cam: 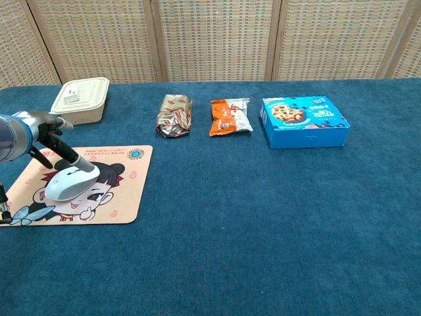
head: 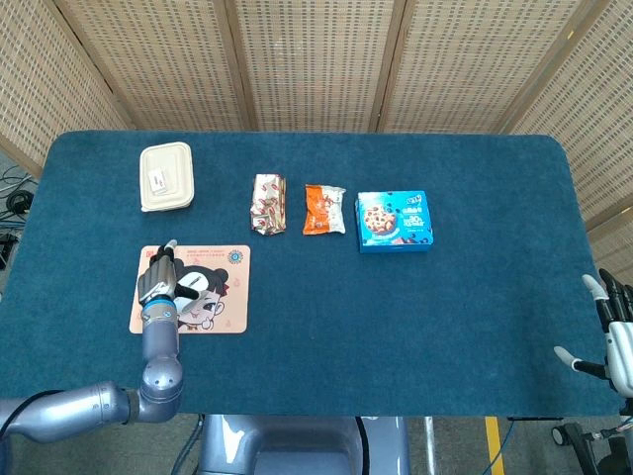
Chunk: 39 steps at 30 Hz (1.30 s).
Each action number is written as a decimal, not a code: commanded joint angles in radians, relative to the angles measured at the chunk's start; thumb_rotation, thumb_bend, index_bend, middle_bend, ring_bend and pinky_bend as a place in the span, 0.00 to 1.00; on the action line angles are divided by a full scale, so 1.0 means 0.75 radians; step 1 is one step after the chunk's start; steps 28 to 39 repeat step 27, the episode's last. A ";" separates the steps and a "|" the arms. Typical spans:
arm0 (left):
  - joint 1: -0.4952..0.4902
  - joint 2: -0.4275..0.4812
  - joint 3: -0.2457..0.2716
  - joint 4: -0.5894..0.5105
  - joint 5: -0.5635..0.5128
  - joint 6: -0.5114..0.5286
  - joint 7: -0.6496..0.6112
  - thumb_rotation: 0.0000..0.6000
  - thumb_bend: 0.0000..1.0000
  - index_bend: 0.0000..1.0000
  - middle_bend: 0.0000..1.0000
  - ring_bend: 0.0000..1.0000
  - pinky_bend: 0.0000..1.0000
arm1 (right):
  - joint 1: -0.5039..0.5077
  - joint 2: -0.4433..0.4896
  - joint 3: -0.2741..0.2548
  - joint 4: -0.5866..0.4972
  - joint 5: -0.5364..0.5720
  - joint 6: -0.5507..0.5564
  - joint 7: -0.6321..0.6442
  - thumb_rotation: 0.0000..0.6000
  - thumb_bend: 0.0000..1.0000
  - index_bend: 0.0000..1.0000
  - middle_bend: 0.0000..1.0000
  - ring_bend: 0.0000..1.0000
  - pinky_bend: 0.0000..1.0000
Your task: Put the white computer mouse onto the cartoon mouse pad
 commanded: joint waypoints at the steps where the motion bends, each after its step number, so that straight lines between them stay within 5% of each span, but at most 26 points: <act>1: 0.122 0.131 0.057 -0.155 0.316 -0.013 -0.218 1.00 0.00 0.00 0.00 0.00 0.21 | 0.001 -0.002 -0.002 0.000 -0.002 -0.001 -0.006 1.00 0.00 0.00 0.00 0.00 0.00; 4: 0.217 0.267 0.125 -0.218 0.595 -0.129 -0.394 1.00 0.00 0.00 0.00 0.00 0.16 | 0.001 -0.004 -0.003 -0.002 -0.005 0.000 -0.012 1.00 0.00 0.00 0.00 0.00 0.00; 7: 0.331 0.476 0.239 -0.192 1.043 -0.302 -0.660 1.00 0.00 0.00 0.00 0.00 0.09 | 0.001 -0.008 -0.006 -0.004 -0.008 0.002 -0.025 1.00 0.00 0.00 0.00 0.00 0.00; 11: 0.451 0.656 0.376 -0.061 1.499 -0.278 -0.967 1.00 0.00 0.00 0.00 0.00 0.06 | 0.004 -0.018 -0.014 -0.008 -0.020 0.003 -0.058 1.00 0.00 0.00 0.00 0.00 0.00; 14: 0.531 0.749 0.480 -0.005 1.701 -0.191 -1.096 1.00 0.00 0.00 0.00 0.00 0.05 | 0.004 -0.024 -0.012 -0.009 -0.017 0.008 -0.080 1.00 0.00 0.00 0.00 0.00 0.00; 24: 0.704 0.835 0.665 -0.032 1.857 -0.016 -1.133 1.00 0.00 0.00 0.00 0.00 0.00 | -0.006 -0.028 -0.010 -0.021 -0.024 0.039 -0.117 1.00 0.00 0.00 0.00 0.00 0.00; 39: 0.712 0.796 0.678 0.020 1.881 0.007 -1.160 1.00 0.00 0.00 0.00 0.00 0.00 | -0.008 -0.027 -0.010 -0.023 -0.025 0.043 -0.119 1.00 0.00 0.00 0.00 0.00 0.00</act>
